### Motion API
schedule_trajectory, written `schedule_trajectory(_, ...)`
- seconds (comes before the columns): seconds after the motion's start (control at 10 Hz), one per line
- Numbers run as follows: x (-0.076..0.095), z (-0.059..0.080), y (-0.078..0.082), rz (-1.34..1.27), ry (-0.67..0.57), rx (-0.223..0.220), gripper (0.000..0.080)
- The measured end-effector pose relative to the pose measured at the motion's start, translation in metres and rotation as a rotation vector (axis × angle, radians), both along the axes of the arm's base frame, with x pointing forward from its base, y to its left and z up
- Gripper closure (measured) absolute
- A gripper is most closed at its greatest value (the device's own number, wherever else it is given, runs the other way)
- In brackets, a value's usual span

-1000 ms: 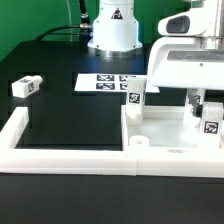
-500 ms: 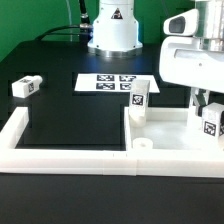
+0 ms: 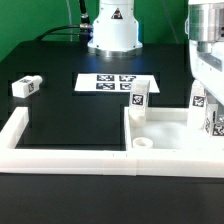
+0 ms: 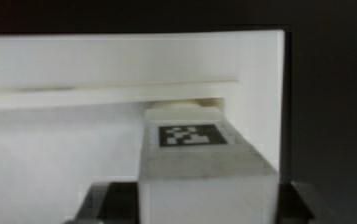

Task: Assemble square table

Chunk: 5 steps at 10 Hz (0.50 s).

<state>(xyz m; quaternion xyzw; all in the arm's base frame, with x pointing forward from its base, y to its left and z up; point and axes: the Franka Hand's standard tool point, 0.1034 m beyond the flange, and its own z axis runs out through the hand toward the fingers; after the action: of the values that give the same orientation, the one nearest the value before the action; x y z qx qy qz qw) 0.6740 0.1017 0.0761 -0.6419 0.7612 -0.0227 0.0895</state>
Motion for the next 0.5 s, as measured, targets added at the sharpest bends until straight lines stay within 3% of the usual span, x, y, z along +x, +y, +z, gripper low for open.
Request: schedule_trajectory(0.5, -0.002, -0.0011, -0.0079, -0.234, 0.025, 0.022, 0.0502)
